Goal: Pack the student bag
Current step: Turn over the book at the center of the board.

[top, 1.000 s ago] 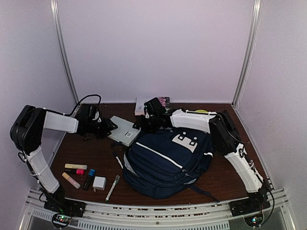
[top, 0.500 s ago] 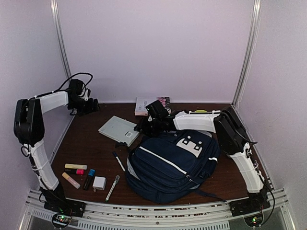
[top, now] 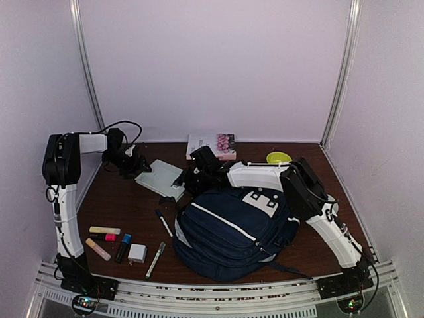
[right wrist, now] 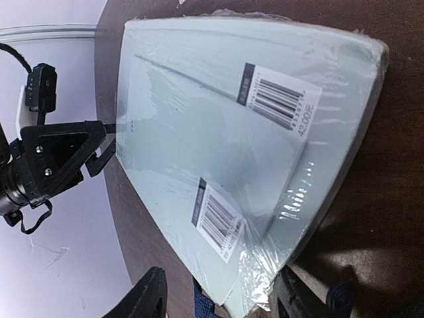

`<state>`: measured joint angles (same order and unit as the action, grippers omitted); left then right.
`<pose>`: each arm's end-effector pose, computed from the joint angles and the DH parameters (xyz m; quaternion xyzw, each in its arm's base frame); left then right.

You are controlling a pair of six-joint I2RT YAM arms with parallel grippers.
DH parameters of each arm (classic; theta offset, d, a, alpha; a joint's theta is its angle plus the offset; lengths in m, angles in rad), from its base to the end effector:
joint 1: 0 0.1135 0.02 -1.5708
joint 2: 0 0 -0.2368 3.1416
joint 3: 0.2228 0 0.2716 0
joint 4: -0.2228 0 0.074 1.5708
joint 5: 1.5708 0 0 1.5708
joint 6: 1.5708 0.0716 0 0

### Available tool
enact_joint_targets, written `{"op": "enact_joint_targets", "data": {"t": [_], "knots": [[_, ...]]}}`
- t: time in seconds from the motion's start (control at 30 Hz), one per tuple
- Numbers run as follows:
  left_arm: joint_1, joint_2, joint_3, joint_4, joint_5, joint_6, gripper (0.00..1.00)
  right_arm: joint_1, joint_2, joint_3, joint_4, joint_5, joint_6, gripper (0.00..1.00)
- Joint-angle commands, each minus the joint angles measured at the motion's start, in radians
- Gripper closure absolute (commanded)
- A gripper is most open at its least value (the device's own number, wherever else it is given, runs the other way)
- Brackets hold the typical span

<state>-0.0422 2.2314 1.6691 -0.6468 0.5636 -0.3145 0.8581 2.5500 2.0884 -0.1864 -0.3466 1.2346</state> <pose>0.4670 -0.0580 0.0842 -0.0787 0.9429 -0.2999 0.1215 0.3694 0.4647 0.0960 0.0897 0.8808 0.4569 0.0859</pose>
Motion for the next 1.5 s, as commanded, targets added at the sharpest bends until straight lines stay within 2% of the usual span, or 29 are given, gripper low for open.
{"op": "enact_joint_targets", "data": {"t": [0.0,0.1,0.27,0.4,0.63,0.93,1.13,1.47], "knots": [[-0.027,-0.049,-0.116,0.029,0.158,0.014,0.25,0.014,0.048,0.021,-0.012,-0.059,-0.003,0.46],[-0.051,-0.12,-0.218,0.11,0.2,-0.019,0.27,0.014,0.018,-0.01,-0.022,-0.073,-0.045,0.46],[-0.082,-0.278,-0.369,0.277,0.265,-0.107,0.32,0.012,-0.061,-0.154,-0.007,-0.075,-0.101,0.47],[-0.098,-0.382,-0.414,0.309,0.289,-0.154,0.37,0.011,-0.11,-0.247,0.013,-0.087,-0.129,0.48],[-0.145,-0.555,-0.466,0.365,0.317,-0.226,0.38,0.012,-0.144,-0.31,0.05,-0.127,-0.149,0.48],[-0.249,-0.57,-0.503,0.447,0.294,-0.283,0.39,0.005,-0.178,-0.379,0.129,-0.164,-0.151,0.45],[-0.305,-0.596,-0.512,0.447,0.261,-0.283,0.48,-0.01,-0.224,-0.501,0.312,-0.232,-0.111,0.46],[-0.452,-0.599,-0.513,0.408,0.149,-0.283,0.48,-0.023,-0.373,-0.681,0.338,-0.232,-0.17,0.46]]}}
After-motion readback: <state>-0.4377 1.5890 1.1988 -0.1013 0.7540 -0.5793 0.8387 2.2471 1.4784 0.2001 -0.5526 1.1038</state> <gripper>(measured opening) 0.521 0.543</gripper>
